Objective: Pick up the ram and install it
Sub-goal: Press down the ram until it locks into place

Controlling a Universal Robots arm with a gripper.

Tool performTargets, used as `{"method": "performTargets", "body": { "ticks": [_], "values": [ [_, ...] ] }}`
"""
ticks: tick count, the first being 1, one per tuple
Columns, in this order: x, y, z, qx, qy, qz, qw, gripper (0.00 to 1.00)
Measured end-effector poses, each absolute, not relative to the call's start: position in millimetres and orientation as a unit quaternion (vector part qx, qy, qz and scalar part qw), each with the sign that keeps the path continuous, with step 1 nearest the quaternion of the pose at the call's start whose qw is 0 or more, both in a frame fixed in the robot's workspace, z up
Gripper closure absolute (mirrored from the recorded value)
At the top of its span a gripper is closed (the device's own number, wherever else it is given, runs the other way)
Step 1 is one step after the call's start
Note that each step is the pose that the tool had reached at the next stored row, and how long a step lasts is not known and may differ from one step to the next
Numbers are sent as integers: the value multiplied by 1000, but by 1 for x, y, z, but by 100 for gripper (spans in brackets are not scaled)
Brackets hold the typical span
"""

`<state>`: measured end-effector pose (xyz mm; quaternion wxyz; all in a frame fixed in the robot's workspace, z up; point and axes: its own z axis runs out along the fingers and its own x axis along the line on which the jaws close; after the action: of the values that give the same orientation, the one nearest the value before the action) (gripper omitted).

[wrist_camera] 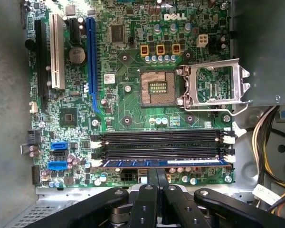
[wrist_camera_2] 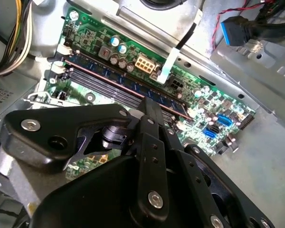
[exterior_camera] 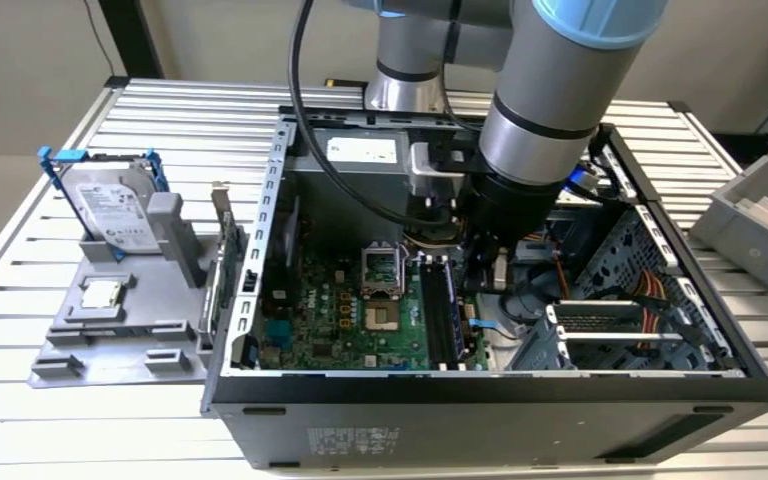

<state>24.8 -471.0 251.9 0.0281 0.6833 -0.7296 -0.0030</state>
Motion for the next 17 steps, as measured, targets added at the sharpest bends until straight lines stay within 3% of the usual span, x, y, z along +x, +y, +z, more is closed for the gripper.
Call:
{"method": "performTargets", "body": {
  "ticks": [17],
  "values": [
    [24,-462,233,684,-729,-5,29,100]
  ]
}}
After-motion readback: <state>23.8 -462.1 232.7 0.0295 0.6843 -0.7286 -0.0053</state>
